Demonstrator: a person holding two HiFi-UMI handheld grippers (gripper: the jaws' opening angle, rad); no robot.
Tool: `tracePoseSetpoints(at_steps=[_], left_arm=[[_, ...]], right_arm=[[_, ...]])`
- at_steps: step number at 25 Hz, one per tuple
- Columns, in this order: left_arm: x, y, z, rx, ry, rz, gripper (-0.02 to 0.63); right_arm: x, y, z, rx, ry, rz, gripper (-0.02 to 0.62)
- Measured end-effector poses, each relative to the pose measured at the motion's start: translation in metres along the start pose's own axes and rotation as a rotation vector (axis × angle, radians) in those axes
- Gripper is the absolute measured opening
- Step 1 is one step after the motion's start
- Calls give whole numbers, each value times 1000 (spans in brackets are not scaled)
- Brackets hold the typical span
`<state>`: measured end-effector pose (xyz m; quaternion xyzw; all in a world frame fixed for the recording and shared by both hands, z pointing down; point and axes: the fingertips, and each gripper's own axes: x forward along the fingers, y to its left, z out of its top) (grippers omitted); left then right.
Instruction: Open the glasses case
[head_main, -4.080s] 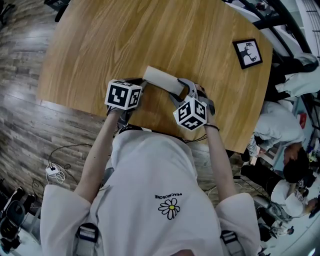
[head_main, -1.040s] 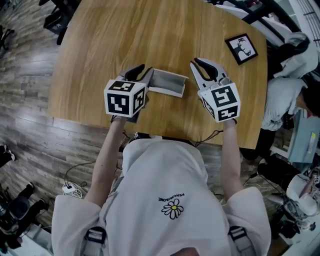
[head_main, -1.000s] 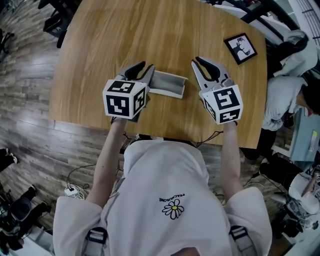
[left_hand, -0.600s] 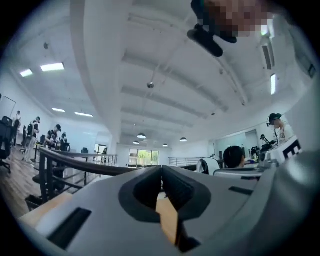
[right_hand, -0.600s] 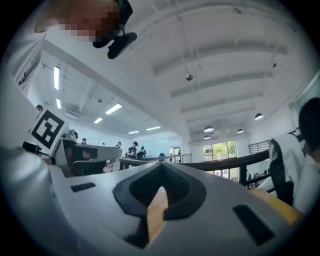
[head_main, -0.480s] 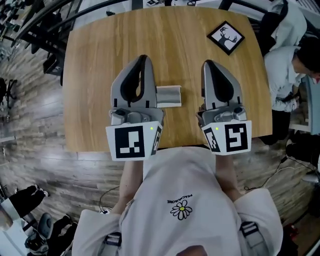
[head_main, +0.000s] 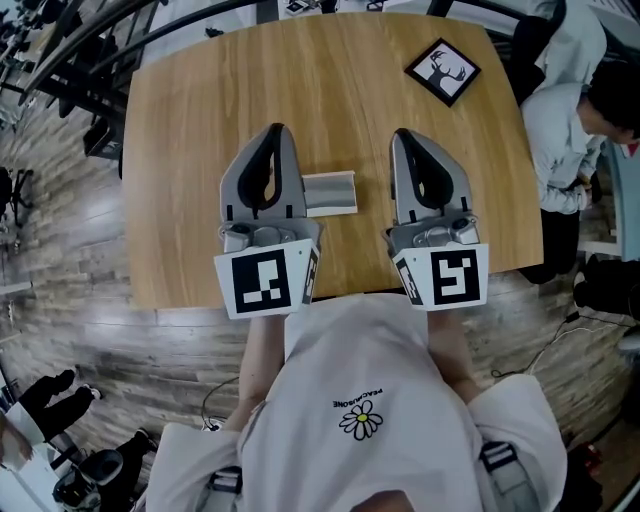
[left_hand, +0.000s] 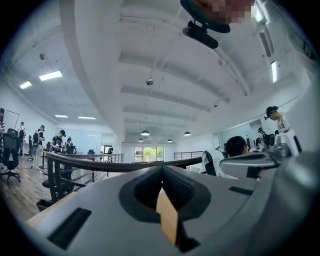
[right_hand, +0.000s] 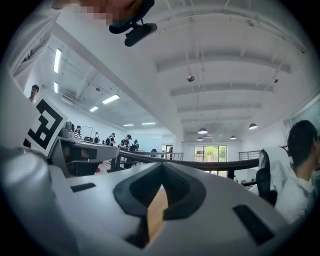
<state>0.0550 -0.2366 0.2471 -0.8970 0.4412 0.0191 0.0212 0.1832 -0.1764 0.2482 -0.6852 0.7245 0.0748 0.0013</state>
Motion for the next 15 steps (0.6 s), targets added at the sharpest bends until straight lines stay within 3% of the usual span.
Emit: tracePoseSetpoints(at_steps=[15], left_arm=[[-5, 1, -8, -10, 28, 20, 17]], right_arm=[[-5, 4, -4, -36, 22, 15, 6]])
